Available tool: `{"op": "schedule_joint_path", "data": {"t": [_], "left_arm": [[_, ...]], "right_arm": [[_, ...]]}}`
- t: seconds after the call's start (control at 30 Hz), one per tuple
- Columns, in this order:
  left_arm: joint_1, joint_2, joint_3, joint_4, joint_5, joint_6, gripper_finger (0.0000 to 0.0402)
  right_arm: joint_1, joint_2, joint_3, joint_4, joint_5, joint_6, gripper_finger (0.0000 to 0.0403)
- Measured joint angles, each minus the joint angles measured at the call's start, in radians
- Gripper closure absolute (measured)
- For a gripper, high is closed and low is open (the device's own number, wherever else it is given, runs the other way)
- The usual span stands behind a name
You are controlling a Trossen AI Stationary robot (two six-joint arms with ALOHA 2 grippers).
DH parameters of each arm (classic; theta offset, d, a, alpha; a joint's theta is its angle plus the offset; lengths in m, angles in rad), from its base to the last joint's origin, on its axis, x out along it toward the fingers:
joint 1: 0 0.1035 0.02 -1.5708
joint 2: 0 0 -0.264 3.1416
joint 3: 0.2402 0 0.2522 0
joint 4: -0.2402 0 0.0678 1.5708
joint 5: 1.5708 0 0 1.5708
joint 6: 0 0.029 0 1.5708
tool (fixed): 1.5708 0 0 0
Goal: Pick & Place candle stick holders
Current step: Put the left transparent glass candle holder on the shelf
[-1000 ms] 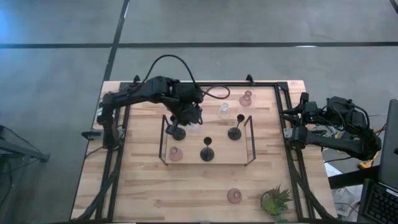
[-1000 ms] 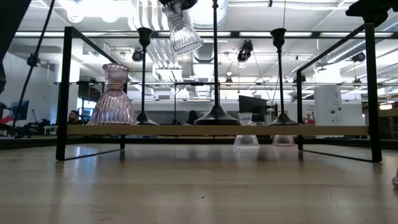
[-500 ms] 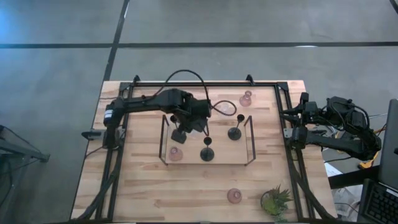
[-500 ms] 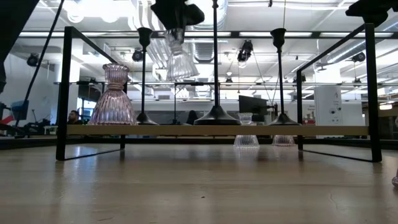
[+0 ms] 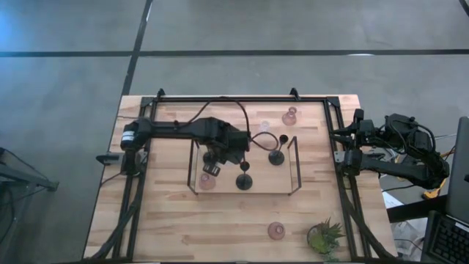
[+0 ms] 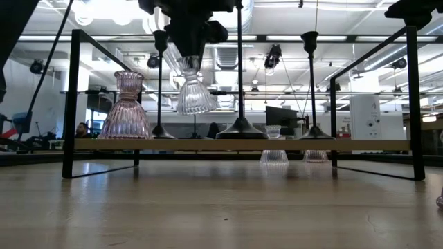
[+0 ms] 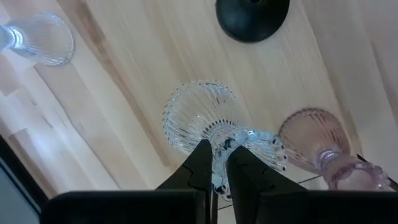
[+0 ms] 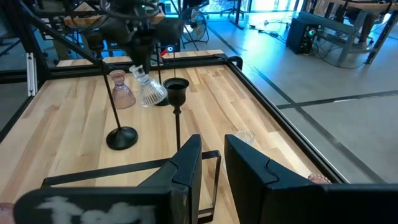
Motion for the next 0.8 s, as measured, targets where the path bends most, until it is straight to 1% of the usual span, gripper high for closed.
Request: {"op": "schedule_joint_path", "data": {"t": [0.23, 0.8], "left_arm": [[-0.002, 0.000, -0.052, 0.027, 0.000, -0.006, 0.0371], [-0.008, -0.014, -0.053, 0.017, 0.013, 0.000, 0.0371]], "right_arm": [[0.000, 0.000, 0.000, 0.000, 0.000, 0.000, 0.0339], [0.000, 0.000, 0.000, 0.000, 0.000, 0.000, 0.0339]]}}
